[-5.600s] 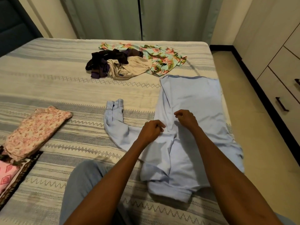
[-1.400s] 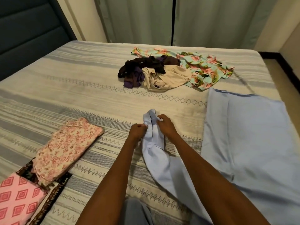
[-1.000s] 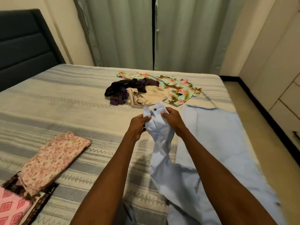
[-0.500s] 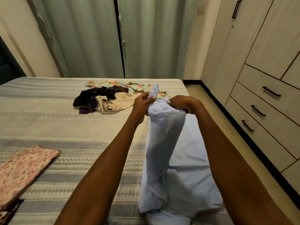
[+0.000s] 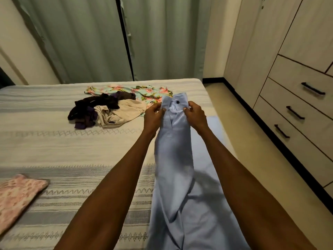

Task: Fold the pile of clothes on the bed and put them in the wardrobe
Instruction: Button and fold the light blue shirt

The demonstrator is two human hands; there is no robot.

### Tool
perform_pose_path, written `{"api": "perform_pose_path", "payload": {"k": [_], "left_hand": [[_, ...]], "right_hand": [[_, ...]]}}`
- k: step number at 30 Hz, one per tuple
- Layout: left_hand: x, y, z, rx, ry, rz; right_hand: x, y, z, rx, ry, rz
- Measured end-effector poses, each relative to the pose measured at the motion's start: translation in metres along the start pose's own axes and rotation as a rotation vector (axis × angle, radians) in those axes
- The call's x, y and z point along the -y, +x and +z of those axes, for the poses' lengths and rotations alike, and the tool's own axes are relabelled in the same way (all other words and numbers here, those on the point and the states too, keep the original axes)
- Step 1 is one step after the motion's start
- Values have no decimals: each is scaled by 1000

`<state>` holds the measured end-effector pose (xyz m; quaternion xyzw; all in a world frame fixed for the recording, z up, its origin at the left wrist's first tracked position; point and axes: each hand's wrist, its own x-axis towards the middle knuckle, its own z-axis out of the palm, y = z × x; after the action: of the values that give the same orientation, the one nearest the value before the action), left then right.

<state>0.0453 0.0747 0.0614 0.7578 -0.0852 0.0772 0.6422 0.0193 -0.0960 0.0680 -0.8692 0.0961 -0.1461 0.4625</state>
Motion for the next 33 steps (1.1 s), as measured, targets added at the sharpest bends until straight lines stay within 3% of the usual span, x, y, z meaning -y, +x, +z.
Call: {"api": "perform_pose_path", "payload": {"k": [6,15,20,26,33], "left_hand": [[48,72,34,-37,168,14],[187,131,72,37,406,-235],[233,134,74,24,540,-335],[237,131,77,-49,575,-225],[201,104,78,72,817,-151]], "right_hand": [[-50,70,34,-19,3,85],[-165,141,111,149,-47,323],[-203,142,133,156,-107,342],[-207,140,138,80,-132,225],[-189,109,123,151,-250,274]]}}
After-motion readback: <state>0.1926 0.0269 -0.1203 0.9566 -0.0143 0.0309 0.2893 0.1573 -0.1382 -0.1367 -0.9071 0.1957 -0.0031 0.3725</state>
